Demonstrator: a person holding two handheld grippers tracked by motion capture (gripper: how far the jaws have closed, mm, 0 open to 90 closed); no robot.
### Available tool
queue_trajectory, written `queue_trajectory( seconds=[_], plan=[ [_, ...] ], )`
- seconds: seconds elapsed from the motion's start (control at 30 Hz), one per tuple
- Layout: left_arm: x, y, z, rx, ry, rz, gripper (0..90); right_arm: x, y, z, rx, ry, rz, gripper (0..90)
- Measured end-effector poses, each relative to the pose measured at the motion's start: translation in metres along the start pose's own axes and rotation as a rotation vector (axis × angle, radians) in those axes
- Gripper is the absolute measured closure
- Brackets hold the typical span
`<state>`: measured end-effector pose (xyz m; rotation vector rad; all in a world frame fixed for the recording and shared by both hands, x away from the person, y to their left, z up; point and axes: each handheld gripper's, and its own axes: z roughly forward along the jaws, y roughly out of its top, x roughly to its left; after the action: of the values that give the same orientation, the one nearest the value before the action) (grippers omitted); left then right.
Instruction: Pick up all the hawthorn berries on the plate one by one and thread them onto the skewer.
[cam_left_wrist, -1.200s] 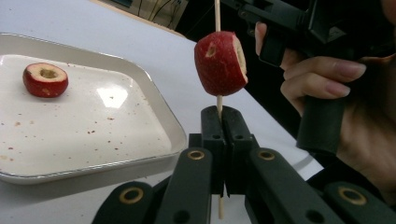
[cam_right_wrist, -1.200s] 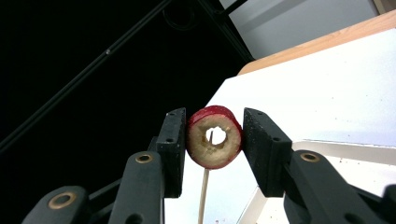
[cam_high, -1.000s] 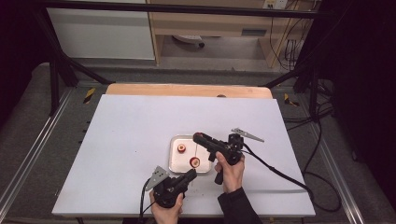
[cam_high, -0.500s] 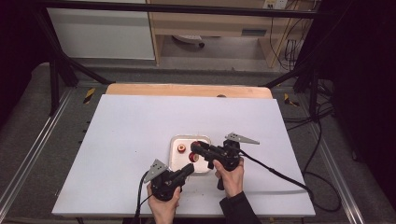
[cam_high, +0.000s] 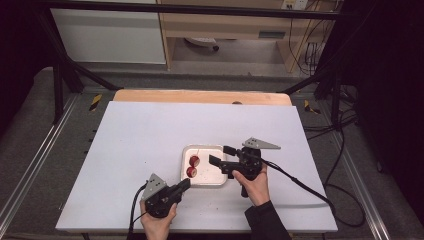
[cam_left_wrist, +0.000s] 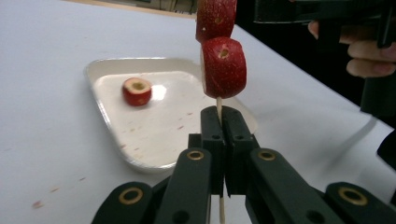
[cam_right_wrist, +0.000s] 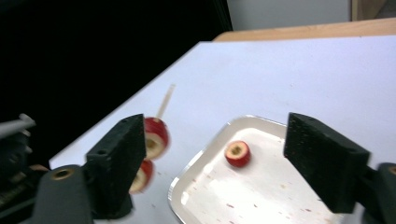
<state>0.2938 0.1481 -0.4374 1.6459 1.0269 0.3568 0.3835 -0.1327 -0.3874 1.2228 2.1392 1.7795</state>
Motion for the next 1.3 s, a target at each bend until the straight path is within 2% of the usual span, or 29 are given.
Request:
queue_trajectory(
  seconds=[0.2,0.43,0.57,0.77,0.87,1.03,1.1,1.27,1.3],
  plan=[
    [0.016,-0.002,-0.014,0.041,0.057,0.032,88.6,-0.004,0.006,0.01,0.154,-0.062,-0.098,14.0],
    [0.025,-0.004,-0.02,0.077,0.085,0.047,88.6,0.002,0.013,0.04,0.338,-0.116,-0.178,16.0],
    [0.028,-0.006,-0.022,0.087,0.097,0.051,88.6,0.004,0.017,0.061,0.406,-0.145,-0.184,18.3],
    [0.036,-0.009,-0.027,0.089,0.104,0.034,88.5,0.006,0.021,0.088,0.486,-0.184,-0.186,21.9],
    [0.038,-0.01,-0.028,0.091,0.106,0.032,88.5,0.006,0.022,0.099,0.526,-0.178,-0.23,24.3],
    [0.04,-0.01,-0.029,0.091,0.103,0.03,88.5,0.006,0.022,0.114,0.6,-0.166,-0.365,27.6],
    [0.04,-0.01,-0.028,0.093,0.098,0.032,88.5,0.005,0.022,0.118,0.618,-0.136,-0.382,28.6],
    [0.041,-0.011,-0.026,0.104,0.092,0.039,88.5,0.004,0.023,0.128,0.676,-0.099,-0.473,32.4],
    [0.041,-0.011,-0.025,0.107,0.091,0.038,88.5,0.004,0.024,0.129,0.68,-0.09,-0.478,33.7]
  ],
)
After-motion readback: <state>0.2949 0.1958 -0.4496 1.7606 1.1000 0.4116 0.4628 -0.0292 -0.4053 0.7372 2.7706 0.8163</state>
